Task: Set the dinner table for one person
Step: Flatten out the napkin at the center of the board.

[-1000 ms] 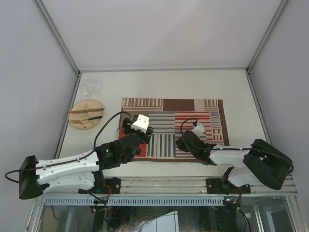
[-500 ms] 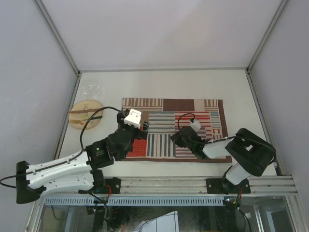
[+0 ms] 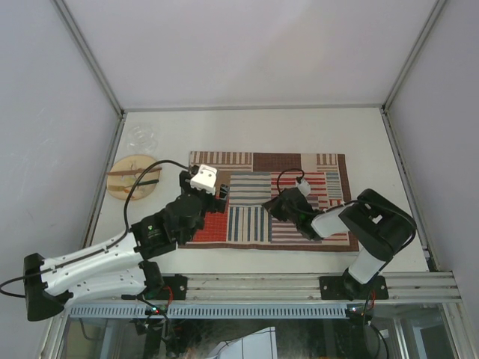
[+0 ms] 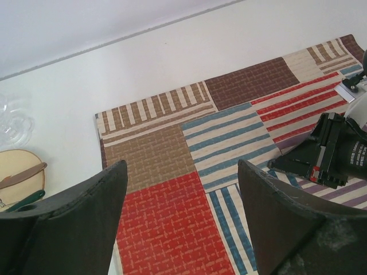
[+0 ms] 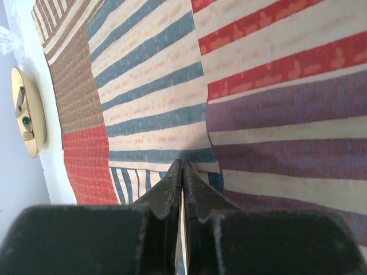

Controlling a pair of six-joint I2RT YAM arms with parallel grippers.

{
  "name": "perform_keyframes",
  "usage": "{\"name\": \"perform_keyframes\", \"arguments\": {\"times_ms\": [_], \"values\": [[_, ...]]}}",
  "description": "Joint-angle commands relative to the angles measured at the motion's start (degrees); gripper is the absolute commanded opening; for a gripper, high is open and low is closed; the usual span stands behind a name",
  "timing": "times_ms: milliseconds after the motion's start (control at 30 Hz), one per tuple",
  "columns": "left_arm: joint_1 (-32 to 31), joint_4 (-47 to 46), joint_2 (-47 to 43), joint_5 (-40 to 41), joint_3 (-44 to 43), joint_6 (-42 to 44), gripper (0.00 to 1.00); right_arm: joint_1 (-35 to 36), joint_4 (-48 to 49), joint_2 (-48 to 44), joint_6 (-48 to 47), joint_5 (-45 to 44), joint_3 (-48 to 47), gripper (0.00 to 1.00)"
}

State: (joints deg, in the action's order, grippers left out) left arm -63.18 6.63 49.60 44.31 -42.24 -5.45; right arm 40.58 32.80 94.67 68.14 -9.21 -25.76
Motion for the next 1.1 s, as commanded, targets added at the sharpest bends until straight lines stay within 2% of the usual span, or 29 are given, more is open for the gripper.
{"name": "perform_keyframes", "arguments": {"times_ms": [0, 233, 533, 800, 867, 1000, 1067], "values": [[1.58, -0.47, -0.71, -2.76, -3.42, -0.74, 0.82, -2.36, -0.25, 2.35, 0.11, -0.09, -0.87, 0.00], [6.77, 2.19, 0.95, -10.98, -1.98, -6.49, 0.83, -4.49, -1.94, 1.52, 0.16, -1.07, -0.76, 0.00], [16.60, 1.58, 7.76, -23.24, 1.89, -14.65, 0.82, -10.03, -5.80, -5.62, -2.40, -3.96, 1.24, 0.00], [19.02, 2.69, 15.53, -28.59, -1.28, -17.84, 0.82, -12.36, -6.27, -10.45, -4.83, -3.57, -0.52, 0.01], [21.28, 2.68, 16.14, -30.06, -1.15, -19.46, 0.82, -12.32, -9.41, -13.91, -6.08, -6.32, -1.47, 0.05], [28.91, 0.73, 17.52, -37.26, 0.51, -22.87, 0.82, -14.52, -15.47, -21.42, -6.51, -10.21, -1.49, 0.32], [31.49, -0.16, 18.38, -38.88, 0.85, -23.35, 0.82, -15.94, -17.18, -24.40, -7.36, -10.69, -1.21, 0.42]]}}
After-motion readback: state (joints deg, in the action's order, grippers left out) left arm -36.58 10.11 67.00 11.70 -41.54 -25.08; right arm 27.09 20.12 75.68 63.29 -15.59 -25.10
